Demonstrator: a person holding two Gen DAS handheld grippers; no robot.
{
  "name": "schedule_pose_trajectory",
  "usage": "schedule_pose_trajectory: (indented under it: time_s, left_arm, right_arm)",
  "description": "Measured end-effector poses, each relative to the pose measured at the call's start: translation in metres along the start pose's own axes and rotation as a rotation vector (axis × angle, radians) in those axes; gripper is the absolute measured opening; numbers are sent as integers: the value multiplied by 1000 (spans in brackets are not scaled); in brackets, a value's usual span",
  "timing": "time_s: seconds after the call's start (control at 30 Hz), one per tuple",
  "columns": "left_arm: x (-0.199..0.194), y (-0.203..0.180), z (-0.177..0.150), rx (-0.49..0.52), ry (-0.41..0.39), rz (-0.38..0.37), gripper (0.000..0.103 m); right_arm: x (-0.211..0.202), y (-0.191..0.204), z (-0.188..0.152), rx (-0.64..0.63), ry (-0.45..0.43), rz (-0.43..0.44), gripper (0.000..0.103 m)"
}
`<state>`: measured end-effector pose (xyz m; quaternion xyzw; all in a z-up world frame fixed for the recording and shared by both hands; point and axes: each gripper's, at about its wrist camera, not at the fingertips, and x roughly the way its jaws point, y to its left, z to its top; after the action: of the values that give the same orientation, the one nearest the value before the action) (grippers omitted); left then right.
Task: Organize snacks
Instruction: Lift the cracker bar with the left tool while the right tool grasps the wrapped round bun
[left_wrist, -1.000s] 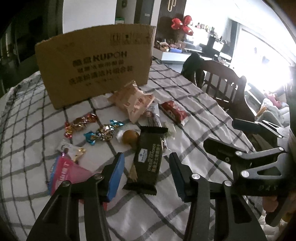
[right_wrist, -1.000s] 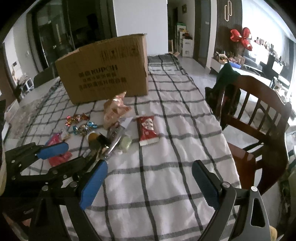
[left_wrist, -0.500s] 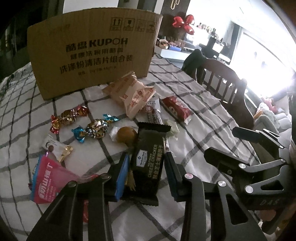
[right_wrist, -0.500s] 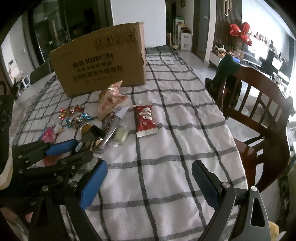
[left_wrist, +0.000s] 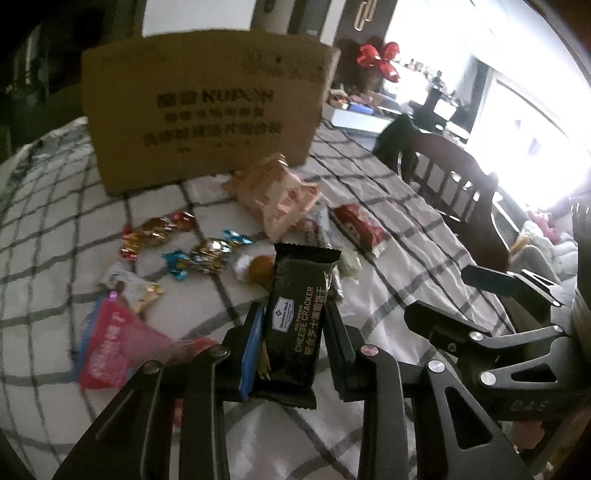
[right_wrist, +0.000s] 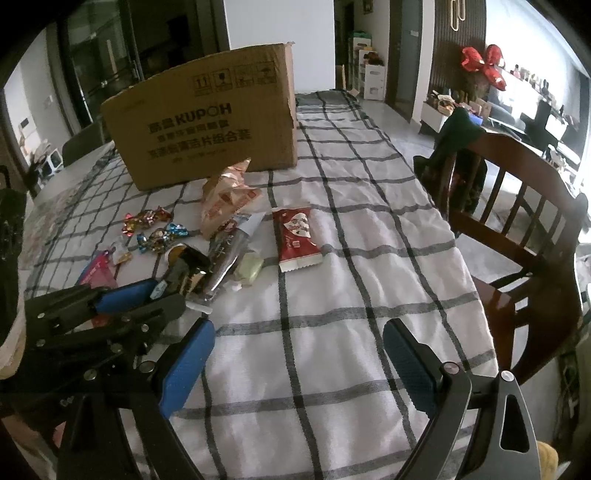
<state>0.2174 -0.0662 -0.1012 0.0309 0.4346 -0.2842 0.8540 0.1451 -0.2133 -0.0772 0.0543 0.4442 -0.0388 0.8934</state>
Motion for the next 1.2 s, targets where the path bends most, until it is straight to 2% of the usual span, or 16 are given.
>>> schedule_pose_trajectory:
  time_s: [0.23,0.4,0.6,0.8,1.0,1.2]
  left_arm:
    - [-24,0,2,-14,-59,139,32]
    - [-36,8,-1,-63,-77,183,32]
    - [-45,17,-5,-113,-86,257,32]
    - [-50,26,-8,-148,-100,307,32]
    - [-50,33,-10,-180,-100,318,32]
    - [-47,39,-11,-199,-91,329,32]
  right_arm:
    - [-1,4,5,-4,-14,36,93]
    - [1,9,13,-13,-18,77,79]
    - [5,27,24,-79,-49,121,71]
    - [17,46,35,-139,-37,204,55]
    - [35,66,40,-197,11,272,45]
    - [49,79,42,-252,35,271,43]
